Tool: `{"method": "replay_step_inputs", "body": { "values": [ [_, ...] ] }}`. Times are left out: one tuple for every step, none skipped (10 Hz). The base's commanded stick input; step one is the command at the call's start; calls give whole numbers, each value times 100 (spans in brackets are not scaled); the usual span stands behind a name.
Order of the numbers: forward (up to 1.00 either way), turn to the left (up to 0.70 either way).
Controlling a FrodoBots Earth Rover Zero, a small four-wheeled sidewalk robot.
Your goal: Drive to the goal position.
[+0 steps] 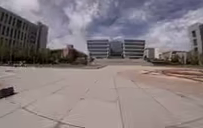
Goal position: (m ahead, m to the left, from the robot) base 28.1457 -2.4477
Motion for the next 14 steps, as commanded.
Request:
{"method": "replay_step_inputs", "body": {
  "values": [
    [100, 0],
    [100, 0],
    [100, 0],
    [100, 0],
    [100, 0],
    [100, 0],
    [100, 0],
    [100, 0],
    [100, 0],
    [100, 0],
    [100, 0],
    [100, 0],
    [100, 0],
    [100, 0]
  ]
}}
